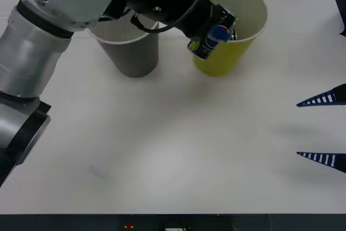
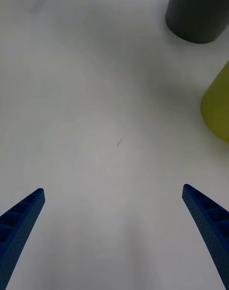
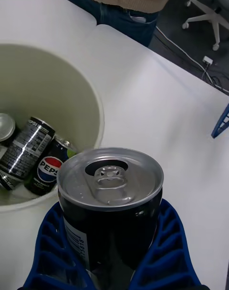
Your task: Put the can into the green bin and the plastic bottle into the gray bin
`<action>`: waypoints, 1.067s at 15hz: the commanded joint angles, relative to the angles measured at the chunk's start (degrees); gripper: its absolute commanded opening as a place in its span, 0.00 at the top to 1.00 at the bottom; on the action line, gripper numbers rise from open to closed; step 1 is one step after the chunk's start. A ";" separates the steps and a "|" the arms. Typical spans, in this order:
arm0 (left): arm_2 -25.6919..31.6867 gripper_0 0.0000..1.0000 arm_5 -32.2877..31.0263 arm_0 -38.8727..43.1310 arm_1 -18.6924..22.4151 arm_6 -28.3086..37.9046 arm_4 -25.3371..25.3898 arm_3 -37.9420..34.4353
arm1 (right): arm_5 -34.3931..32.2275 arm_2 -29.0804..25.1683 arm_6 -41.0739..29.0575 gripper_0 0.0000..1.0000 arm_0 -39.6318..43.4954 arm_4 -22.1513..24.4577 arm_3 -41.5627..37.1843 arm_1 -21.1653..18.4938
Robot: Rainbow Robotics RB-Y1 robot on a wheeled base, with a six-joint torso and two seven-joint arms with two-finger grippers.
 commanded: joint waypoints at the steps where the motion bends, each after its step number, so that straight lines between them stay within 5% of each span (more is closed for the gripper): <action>1: -0.17 1.00 0.00 -5.06 -1.74 -0.09 -1.38 6.03 | 0.00 0.00 0.00 0.00 0.00 0.00 0.00 0.00; 9: -0.25 1.00 7.82 -15.78 -7.98 -5.01 -8.06 27.21 | 0.00 0.00 0.00 0.00 0.00 0.00 0.00 0.00; 16: -0.25 1.00 14.07 -16.31 -10.53 -7.56 -11.14 32.14 | 0.00 0.00 0.00 0.00 0.00 0.00 0.00 0.00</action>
